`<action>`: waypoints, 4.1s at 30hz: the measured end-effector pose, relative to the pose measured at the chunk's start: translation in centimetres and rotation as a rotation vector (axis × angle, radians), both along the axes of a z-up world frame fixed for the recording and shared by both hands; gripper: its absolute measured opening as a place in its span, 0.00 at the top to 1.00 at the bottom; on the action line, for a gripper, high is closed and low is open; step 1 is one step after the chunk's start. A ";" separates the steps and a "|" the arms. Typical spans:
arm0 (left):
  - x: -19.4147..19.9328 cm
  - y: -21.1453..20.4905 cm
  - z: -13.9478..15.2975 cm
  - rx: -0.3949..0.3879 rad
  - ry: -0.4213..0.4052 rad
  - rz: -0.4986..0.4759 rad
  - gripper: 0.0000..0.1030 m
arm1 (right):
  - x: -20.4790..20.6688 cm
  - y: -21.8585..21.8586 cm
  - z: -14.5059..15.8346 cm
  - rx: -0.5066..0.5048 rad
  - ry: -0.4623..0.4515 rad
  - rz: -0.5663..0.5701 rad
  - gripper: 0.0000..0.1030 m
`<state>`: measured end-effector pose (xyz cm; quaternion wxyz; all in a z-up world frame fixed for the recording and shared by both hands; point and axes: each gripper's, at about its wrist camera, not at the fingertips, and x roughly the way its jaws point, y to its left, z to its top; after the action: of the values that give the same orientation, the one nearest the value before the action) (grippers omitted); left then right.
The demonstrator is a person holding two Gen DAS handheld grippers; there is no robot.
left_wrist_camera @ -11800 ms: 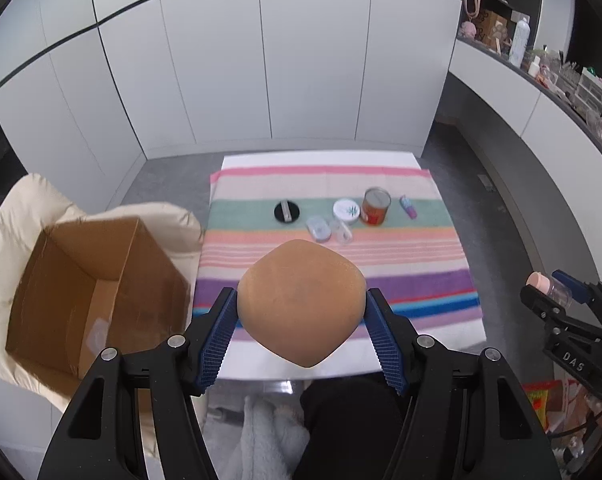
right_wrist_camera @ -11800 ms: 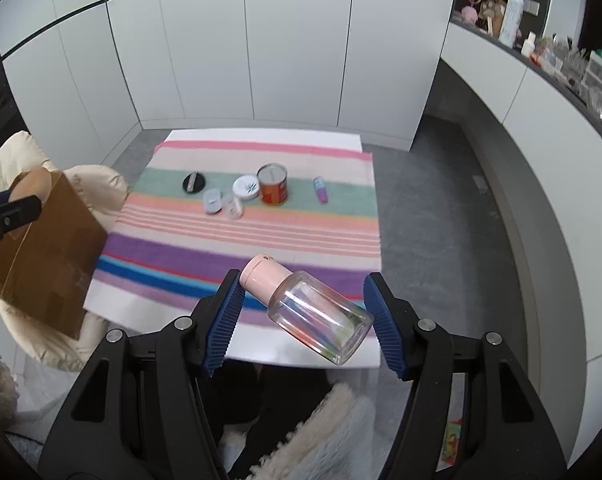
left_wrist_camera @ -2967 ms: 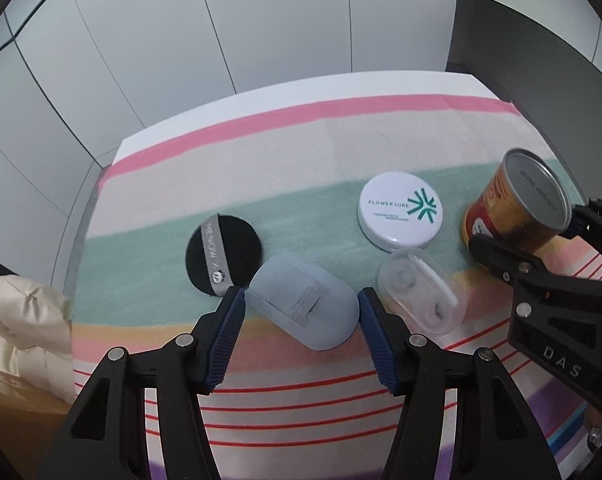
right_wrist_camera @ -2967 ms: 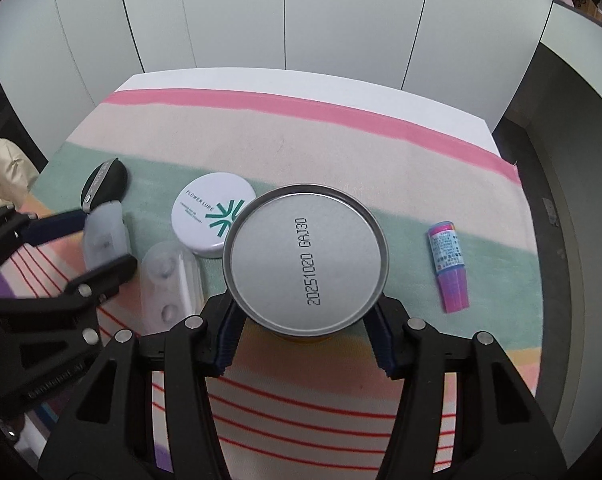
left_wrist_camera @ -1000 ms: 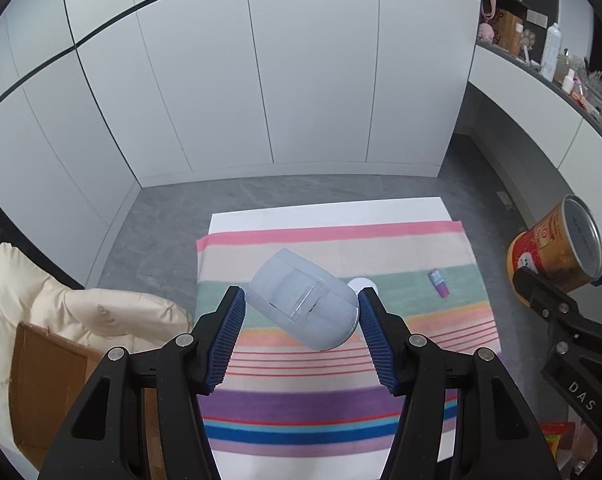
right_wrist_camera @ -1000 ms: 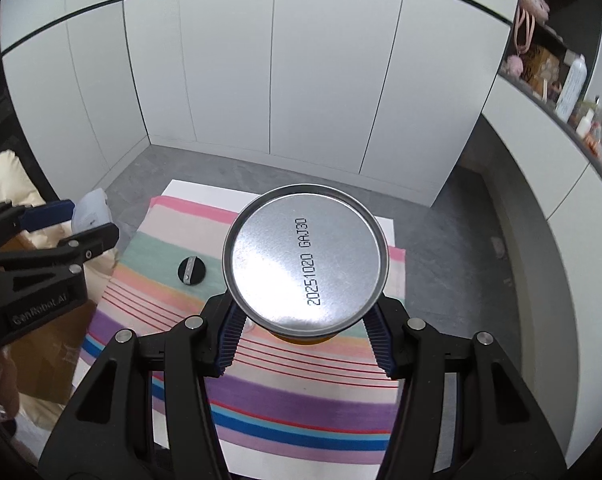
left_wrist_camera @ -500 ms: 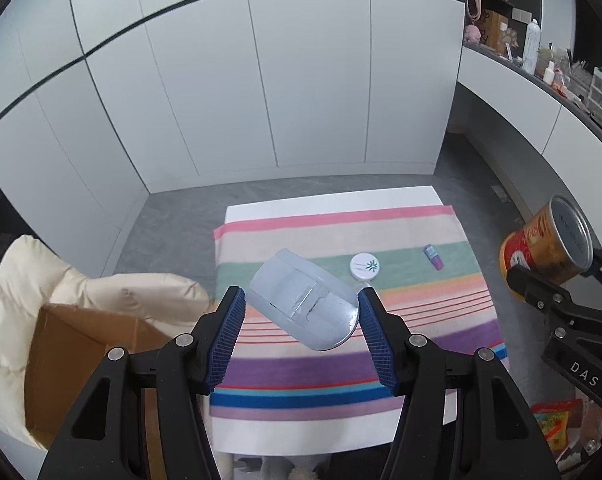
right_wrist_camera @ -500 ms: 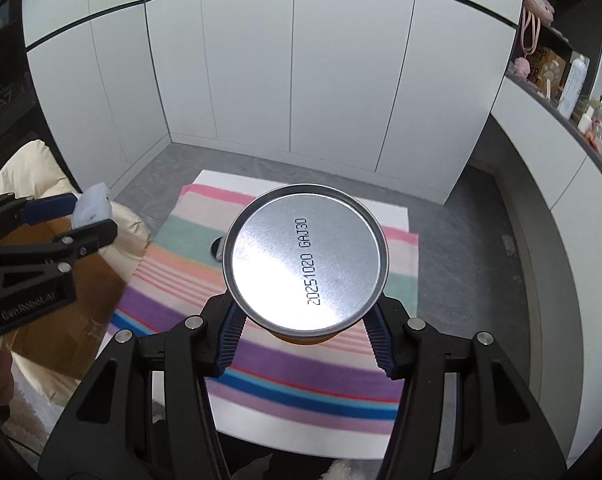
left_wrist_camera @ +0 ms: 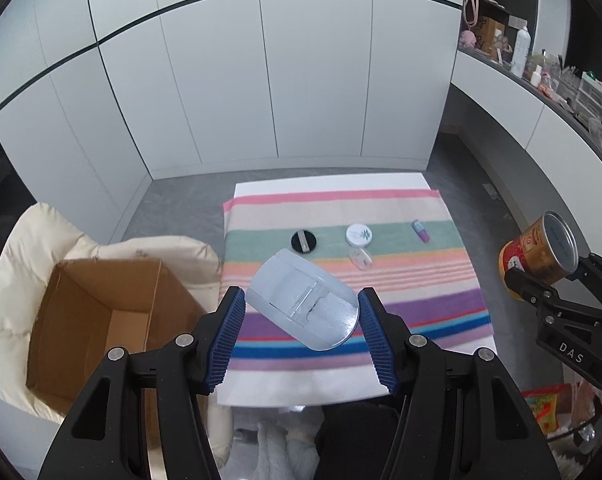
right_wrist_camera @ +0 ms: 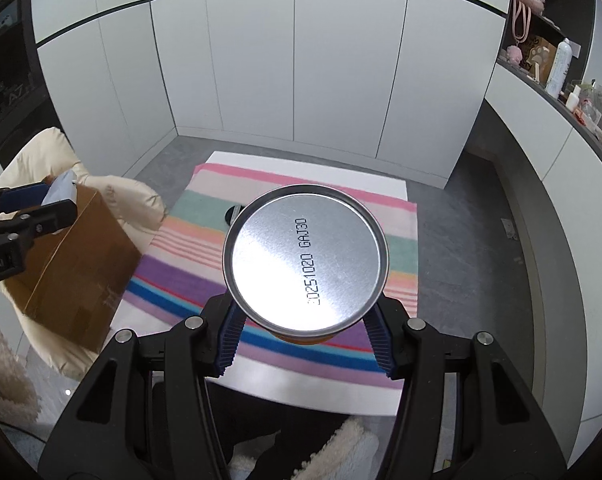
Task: Organize objects
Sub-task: 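Lift the pale blue case and tin can and carry them toward the box, then open the left tool over the box while the right tool releases the tin can, then withdraw both tools from the box back toward the towel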
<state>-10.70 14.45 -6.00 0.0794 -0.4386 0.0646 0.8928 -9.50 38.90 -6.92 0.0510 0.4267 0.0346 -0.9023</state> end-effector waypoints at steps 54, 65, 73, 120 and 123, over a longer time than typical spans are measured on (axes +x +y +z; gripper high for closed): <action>7.6 -17.9 -3.2 0.020 -0.063 0.347 0.42 | 5.3 -14.9 -1.6 0.015 -0.044 0.274 0.45; 10.2 -23.3 -3.6 0.010 -0.067 0.468 0.42 | 6.7 -23.7 -2.0 0.022 -0.053 0.476 0.45; 10.8 -26.9 -4.7 0.009 -0.089 0.547 0.42 | 6.6 -29.3 -3.2 0.030 -0.076 0.596 0.45; 0.9 -36.7 -11.4 -0.055 -0.191 0.673 0.14 | -2.4 -42.8 -8.9 0.015 -0.121 0.696 0.13; 1.2 -35.7 -10.9 -0.046 -0.176 0.660 0.14 | -2.4 -41.5 -8.6 0.010 -0.119 0.668 0.13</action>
<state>-9.53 -21.28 -16.89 -0.2186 -0.5129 -0.0680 0.8273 -11.92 -2.55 -15.48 0.3436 0.4438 0.1736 -0.8092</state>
